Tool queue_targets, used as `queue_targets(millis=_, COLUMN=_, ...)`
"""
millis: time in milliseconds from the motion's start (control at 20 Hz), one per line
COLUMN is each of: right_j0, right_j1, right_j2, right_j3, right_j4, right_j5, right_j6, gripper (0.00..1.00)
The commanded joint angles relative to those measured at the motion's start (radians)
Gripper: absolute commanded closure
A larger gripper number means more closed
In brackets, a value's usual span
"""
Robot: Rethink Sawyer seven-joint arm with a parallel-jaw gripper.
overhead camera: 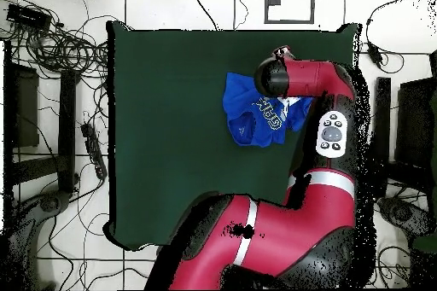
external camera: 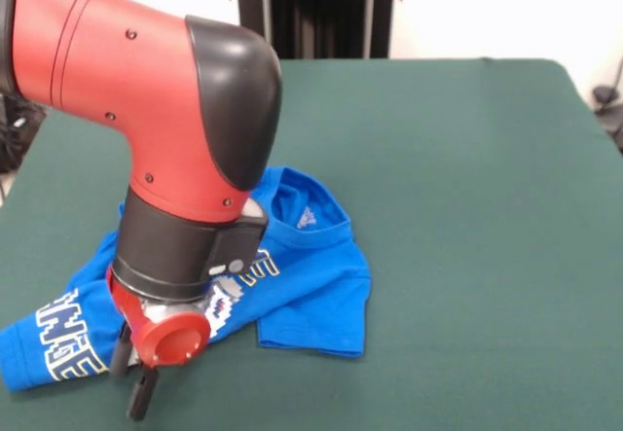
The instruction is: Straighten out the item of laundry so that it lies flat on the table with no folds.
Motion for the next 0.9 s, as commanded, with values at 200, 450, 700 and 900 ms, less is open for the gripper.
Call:
queue_targets(millis=200, right_j0=-0.024, right_j1=-0.043, right_j2=0.029, right_j3=0.228, right_j4=-0.019, right_j5=0.053, right_j6=-0.117, gripper=0.00)
queue_targets(millis=450, right_j0=-0.049, right_j1=-0.023, right_j2=0.056, right_j3=0.214, right_j4=-0.026, right_j5=0.033, right_j6=-0.146, gripper=0.00)
queue_targets(millis=700, right_j0=-0.064, right_j1=-0.007, right_j2=0.078, right_j3=0.203, right_j4=-0.028, right_j5=0.012, right_j6=-0.151, gripper=0.00)
queue_targets(millis=900, right_j0=-0.080, right_j1=0.020, right_j2=0.110, right_j3=0.175, right_j4=-0.026, right_j5=-0.007, right_j6=-0.168, gripper=0.00)
